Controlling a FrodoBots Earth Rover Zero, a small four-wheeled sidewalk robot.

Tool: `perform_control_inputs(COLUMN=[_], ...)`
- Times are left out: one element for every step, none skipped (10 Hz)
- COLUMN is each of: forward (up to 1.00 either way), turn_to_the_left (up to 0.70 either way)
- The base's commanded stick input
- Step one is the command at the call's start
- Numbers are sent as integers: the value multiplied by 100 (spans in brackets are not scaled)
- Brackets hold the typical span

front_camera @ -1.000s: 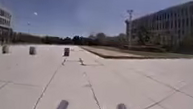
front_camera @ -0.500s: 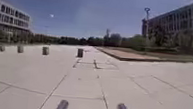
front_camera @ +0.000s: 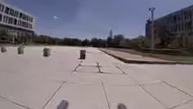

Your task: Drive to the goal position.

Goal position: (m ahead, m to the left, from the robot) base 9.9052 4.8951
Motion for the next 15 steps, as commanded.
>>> perform_control_inputs(forward=[70, 70, 70, 70, 70, 70, 70, 70, 70, 70, 70, 70, 70, 70, 70], turn_to_the_left=[-27, -22, 0, 0, 0, 0, 0, 0, 0, 0, 0, 0, 0, 0, 0])
